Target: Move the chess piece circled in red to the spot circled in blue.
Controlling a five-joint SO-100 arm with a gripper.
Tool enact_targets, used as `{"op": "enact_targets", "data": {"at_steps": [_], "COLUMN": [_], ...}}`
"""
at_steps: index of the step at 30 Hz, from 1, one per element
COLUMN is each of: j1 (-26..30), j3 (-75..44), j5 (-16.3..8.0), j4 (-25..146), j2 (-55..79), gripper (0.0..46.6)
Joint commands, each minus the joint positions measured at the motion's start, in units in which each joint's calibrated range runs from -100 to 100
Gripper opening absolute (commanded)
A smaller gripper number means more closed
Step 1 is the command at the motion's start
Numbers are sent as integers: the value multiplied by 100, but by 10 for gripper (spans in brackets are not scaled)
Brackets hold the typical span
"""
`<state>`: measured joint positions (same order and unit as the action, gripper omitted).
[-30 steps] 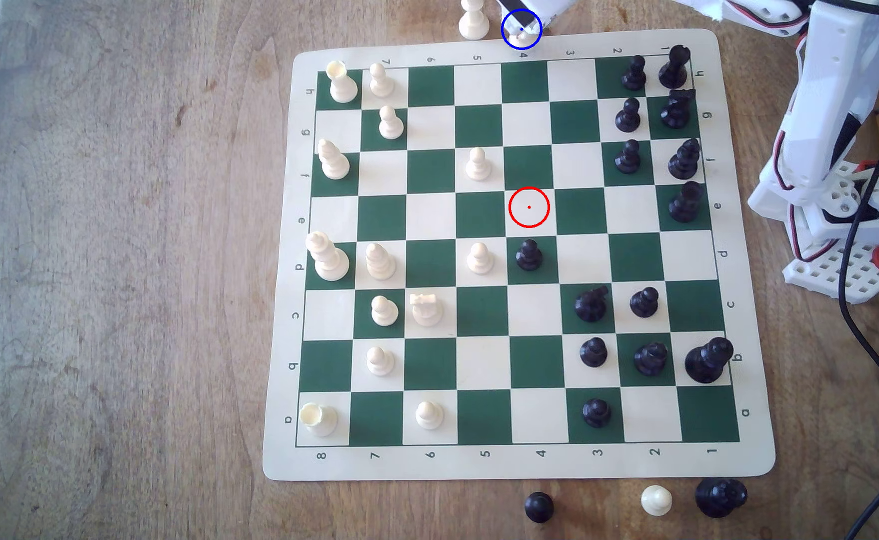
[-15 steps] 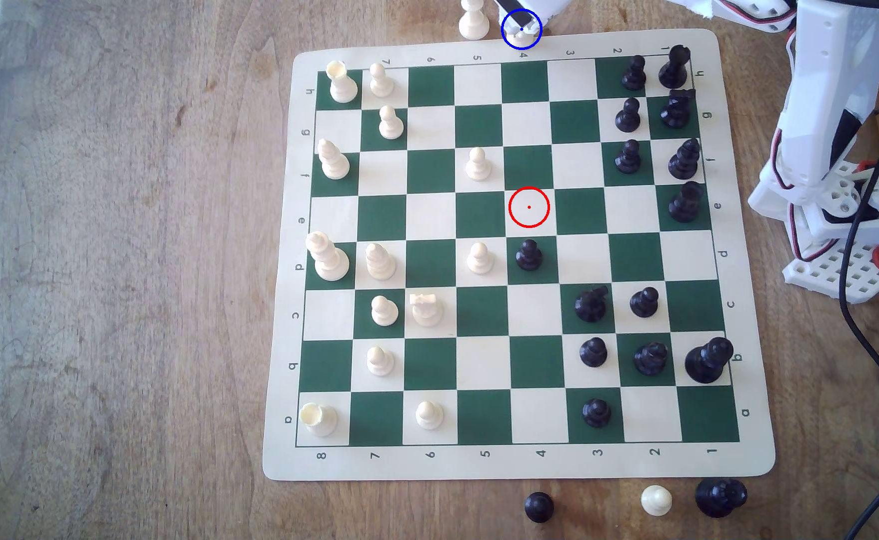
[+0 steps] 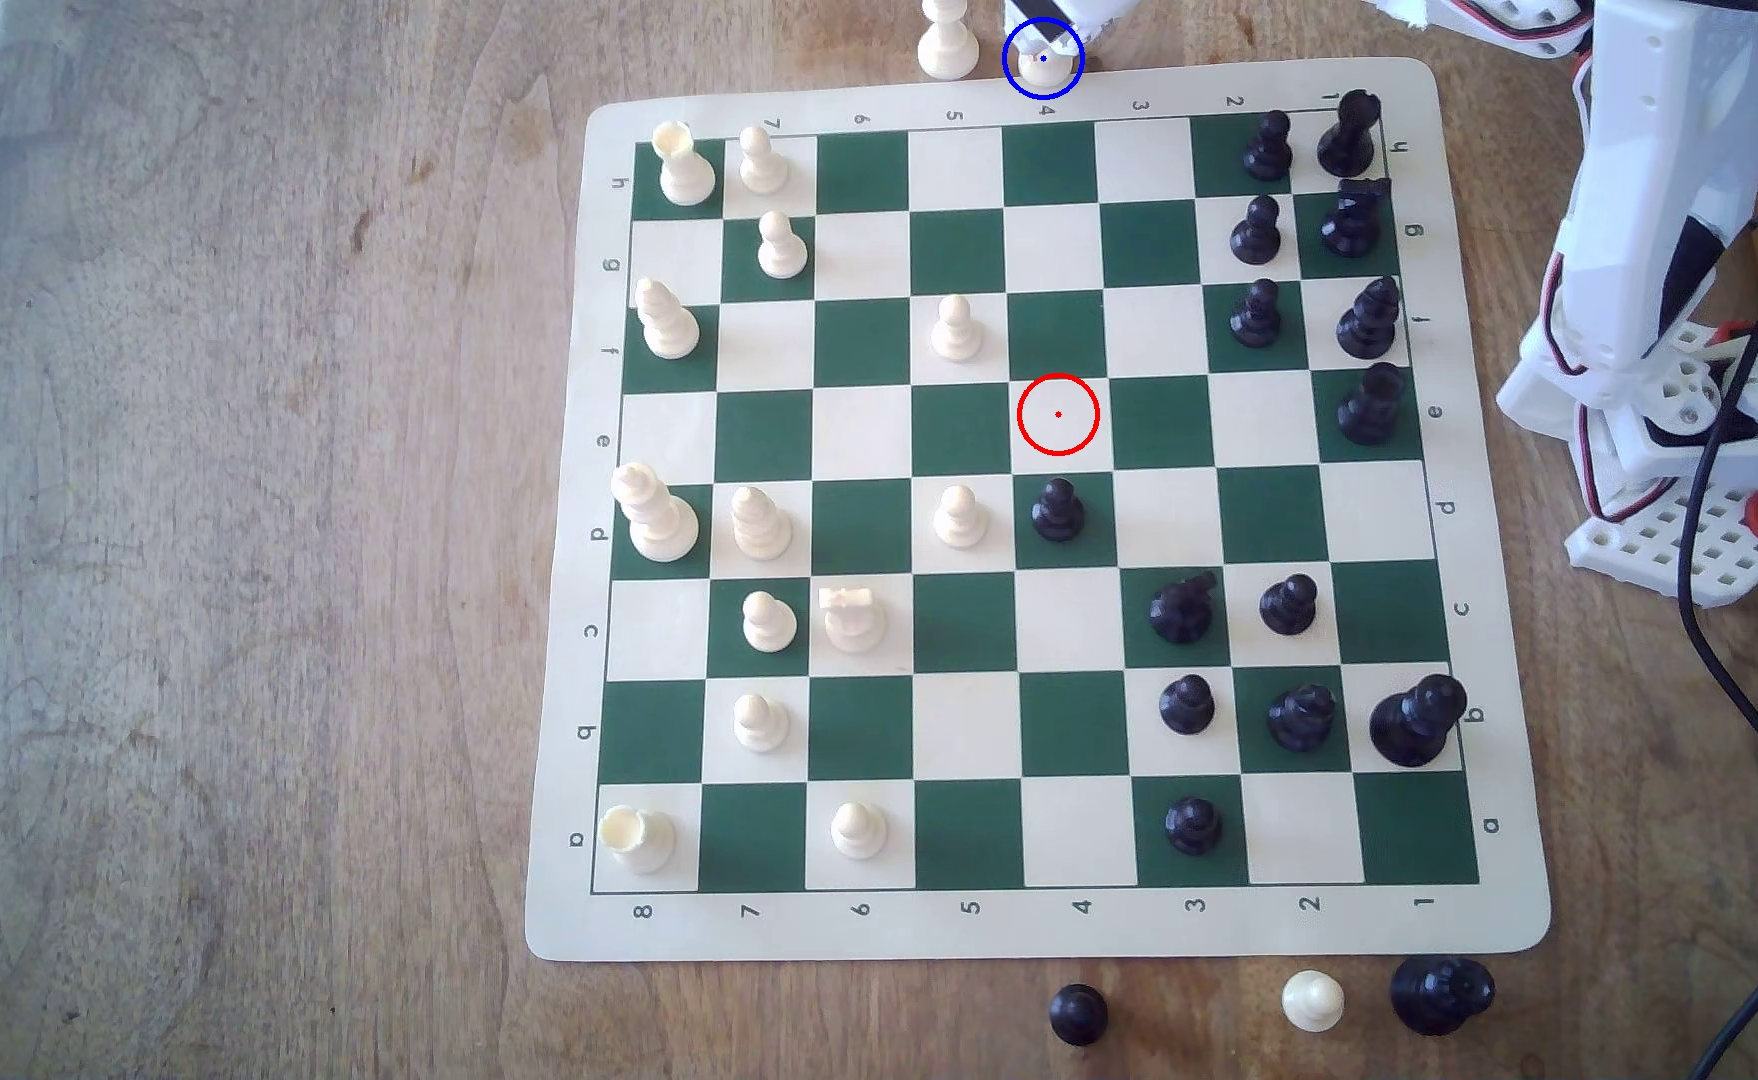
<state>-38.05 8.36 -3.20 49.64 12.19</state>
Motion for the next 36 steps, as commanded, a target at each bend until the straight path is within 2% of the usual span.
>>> {"op": "enact_targets", "data": {"at_steps": [1, 16, 19, 21, 25, 36], "j1": [24, 70, 55, 47, 47, -23], "j3": [-337, -192, -138, -102, -74, 152], "j5": [29, 29, 54, 63, 63, 127], "j4": [-58, -91, -91, -91, -107, -107], "j2": [-124, -124, -124, -133, -183, -396], "gripper": [18, 22, 105, 125, 145, 155]}}
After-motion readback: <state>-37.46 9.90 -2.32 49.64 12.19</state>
